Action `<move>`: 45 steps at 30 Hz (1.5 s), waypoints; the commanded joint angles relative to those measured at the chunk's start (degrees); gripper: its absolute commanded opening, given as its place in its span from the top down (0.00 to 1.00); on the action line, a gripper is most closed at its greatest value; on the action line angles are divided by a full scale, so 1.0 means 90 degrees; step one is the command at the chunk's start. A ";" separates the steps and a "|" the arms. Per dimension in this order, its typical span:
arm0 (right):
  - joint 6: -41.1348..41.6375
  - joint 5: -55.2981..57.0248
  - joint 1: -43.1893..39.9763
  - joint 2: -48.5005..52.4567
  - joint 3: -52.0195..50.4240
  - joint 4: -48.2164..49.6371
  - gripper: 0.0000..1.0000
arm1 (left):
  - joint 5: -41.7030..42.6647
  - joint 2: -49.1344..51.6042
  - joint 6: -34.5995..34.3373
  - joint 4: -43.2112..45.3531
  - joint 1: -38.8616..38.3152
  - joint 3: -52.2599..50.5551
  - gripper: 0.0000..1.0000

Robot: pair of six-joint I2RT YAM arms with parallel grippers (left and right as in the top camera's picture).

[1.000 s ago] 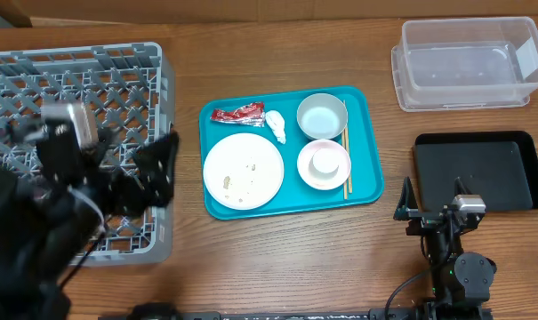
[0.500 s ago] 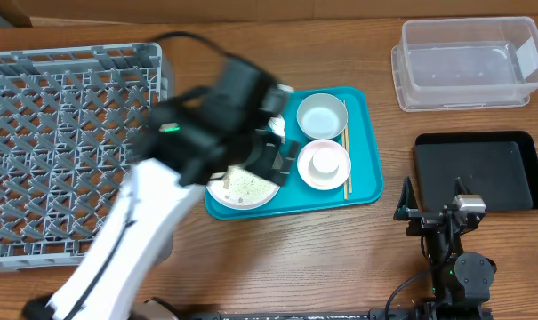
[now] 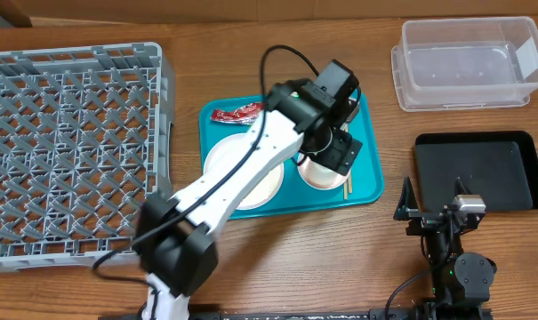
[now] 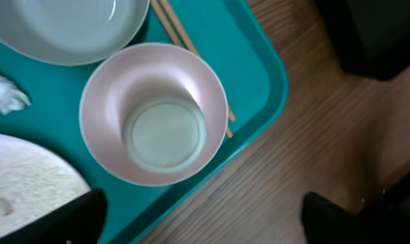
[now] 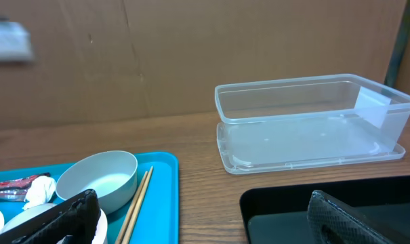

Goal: Sort waste into correct bins and load items into the dishwasher
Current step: 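Lower the left gripper and grasp the white cup inside the pink bowl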

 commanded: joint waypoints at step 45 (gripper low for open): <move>0.0024 0.0039 -0.0019 -0.0075 -0.0066 0.0039 0.00 | -0.1503 0.0945 -0.1178 0.0291 -0.0500 -0.0002 0.21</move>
